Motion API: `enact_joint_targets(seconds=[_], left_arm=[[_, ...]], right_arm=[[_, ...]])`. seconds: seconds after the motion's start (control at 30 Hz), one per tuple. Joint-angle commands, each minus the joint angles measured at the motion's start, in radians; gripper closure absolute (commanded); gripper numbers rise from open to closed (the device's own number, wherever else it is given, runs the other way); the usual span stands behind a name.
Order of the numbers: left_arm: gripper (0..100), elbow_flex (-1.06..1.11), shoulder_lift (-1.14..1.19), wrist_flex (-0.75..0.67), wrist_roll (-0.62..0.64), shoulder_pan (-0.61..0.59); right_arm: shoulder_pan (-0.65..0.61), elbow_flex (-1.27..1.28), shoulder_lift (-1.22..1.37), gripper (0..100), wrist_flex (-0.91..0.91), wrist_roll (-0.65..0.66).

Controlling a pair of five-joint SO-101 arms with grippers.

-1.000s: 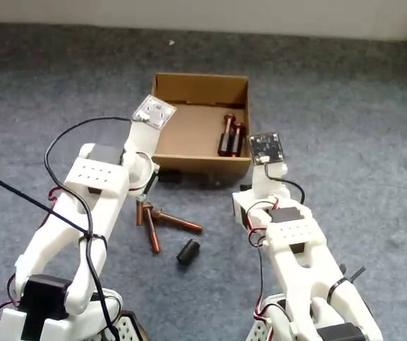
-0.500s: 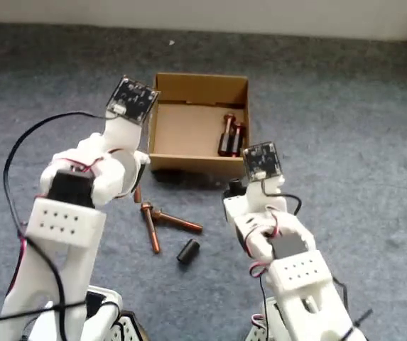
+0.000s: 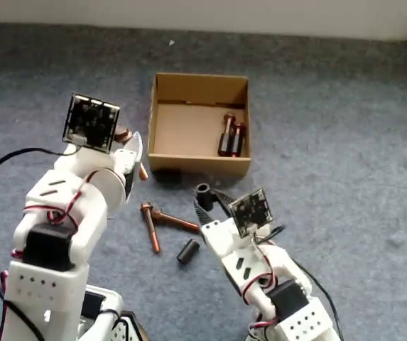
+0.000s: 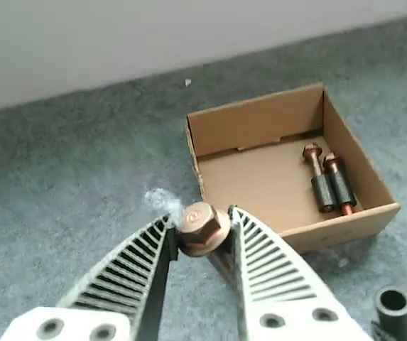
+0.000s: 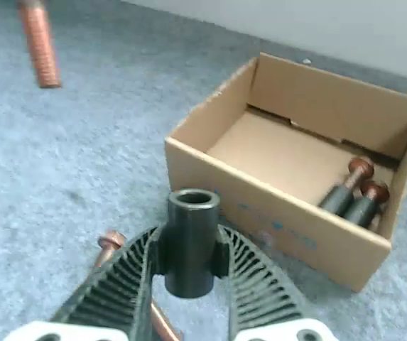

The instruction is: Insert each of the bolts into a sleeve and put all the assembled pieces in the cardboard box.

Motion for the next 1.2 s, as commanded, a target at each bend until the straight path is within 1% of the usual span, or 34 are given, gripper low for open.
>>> enact_joint_targets(seconds=[0.0,0.2,0.33,0.47,0.57,0.73,0.8,0.93,1.17], left_arm=[[100,-0.007,-0.068,-0.032,0.014,0.084],[100,0.022,-0.142,-0.032,0.012,0.191],[100,0.064,-0.211,-0.034,0.012,0.202],[100,0.108,-0.272,-0.035,0.012,0.203],[100,0.153,-0.294,-0.072,0.012,0.205],[100,0.193,-0.297,-0.080,0.011,0.286],[100,0.194,-0.297,-0.080,0.009,0.298],[100,0.205,-0.292,-0.078,0.008,0.300],[100,0.285,-0.297,-0.084,0.005,0.303]], right_arm=[[-0.062,0.039,-0.071,99.3,-0.002,0.000],[-0.134,0.041,-0.070,99.3,-0.002,0.000],[-0.177,0.041,-0.070,99.3,-0.002,0.000],[-0.179,0.041,-0.070,99.3,-0.002,0.000],[-0.179,0.041,-0.070,99.3,-0.002,0.000],[-0.179,0.041,-0.070,99.3,-0.002,0.000],[-0.179,0.041,-0.070,99.3,-0.002,0.000],[-0.177,0.041,-0.070,99.3,-0.002,0.000],[-0.173,0.041,-0.070,99.3,-0.002,-0.002]])
